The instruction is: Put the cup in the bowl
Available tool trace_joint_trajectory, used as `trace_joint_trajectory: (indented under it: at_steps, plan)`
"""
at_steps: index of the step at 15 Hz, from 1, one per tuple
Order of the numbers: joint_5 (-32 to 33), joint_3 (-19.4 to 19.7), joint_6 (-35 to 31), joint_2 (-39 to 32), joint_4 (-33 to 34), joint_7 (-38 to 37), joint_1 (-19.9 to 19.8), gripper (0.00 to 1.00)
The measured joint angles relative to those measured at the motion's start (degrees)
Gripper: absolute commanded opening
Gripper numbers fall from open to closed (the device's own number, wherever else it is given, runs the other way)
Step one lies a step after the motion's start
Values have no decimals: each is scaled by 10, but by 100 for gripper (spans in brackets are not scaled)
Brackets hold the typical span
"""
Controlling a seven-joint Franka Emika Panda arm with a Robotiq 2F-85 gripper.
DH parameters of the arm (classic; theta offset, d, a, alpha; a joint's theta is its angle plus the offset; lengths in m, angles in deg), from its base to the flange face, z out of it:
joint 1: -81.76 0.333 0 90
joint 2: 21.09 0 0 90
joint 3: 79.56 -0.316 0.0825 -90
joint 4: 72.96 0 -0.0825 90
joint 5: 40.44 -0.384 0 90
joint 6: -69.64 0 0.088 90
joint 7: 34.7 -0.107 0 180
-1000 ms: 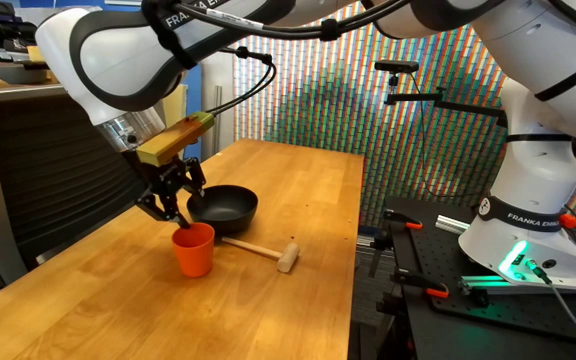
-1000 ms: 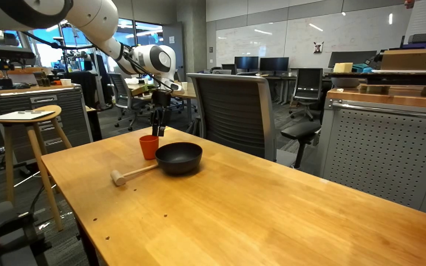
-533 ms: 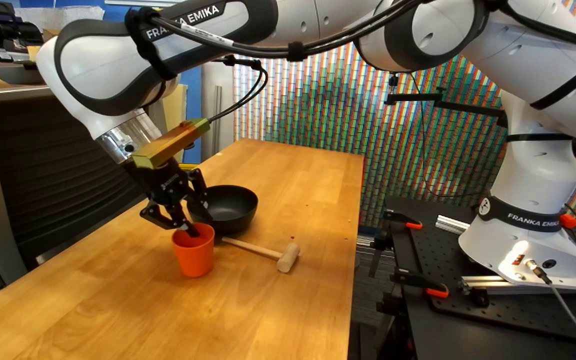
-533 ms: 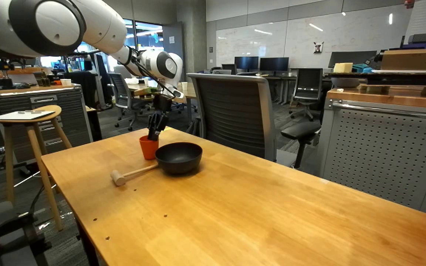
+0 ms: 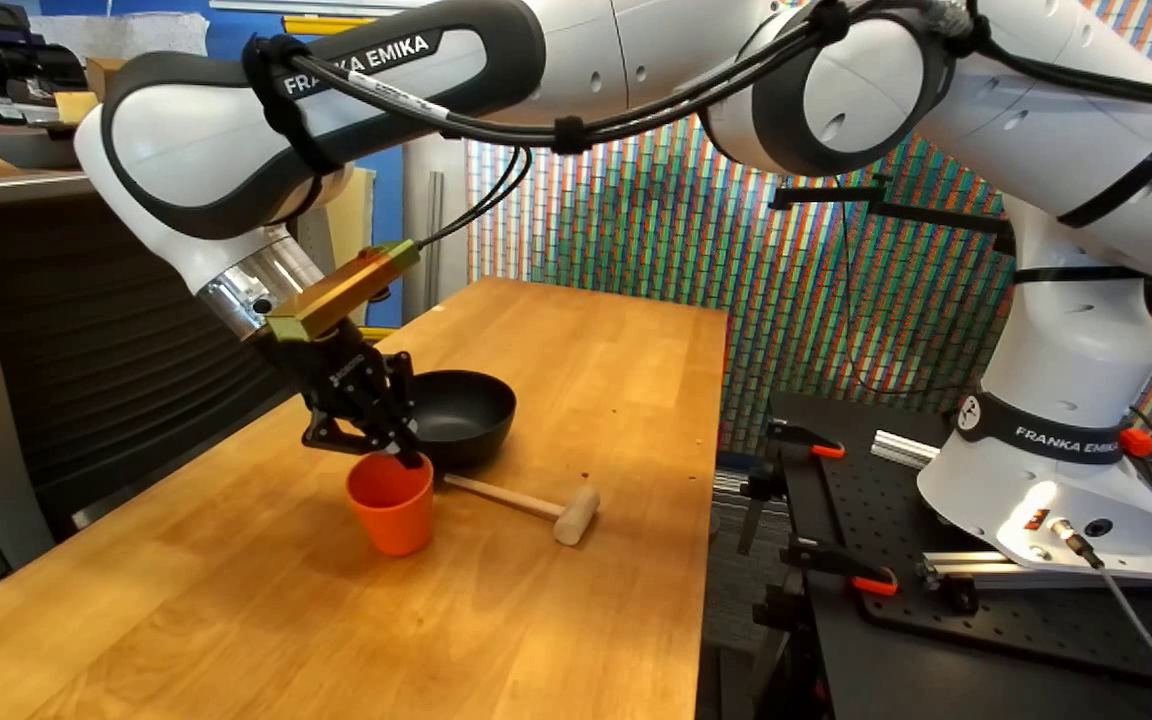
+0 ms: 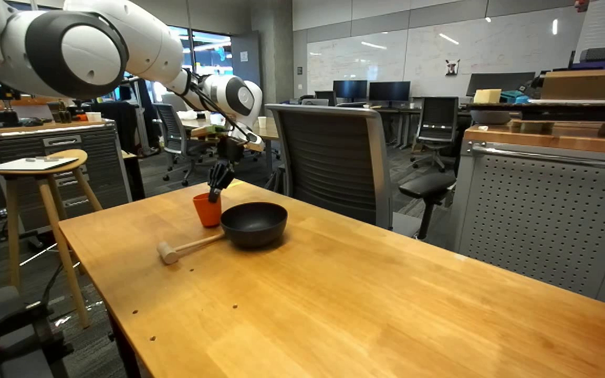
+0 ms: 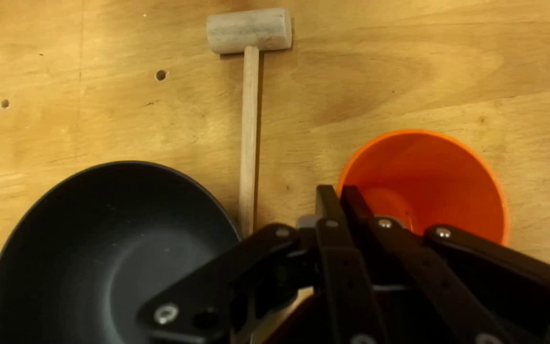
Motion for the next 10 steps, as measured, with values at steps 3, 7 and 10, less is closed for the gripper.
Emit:
trace_joint_trajectory:
  at_steps: [3,7,10]
  plan:
    - [-3,0,13,-8,20,2,0,1]
    - [-3,0,18,-3,55,2,-1,1]
    - [-3,0,18,19,75,-14,-11,1]
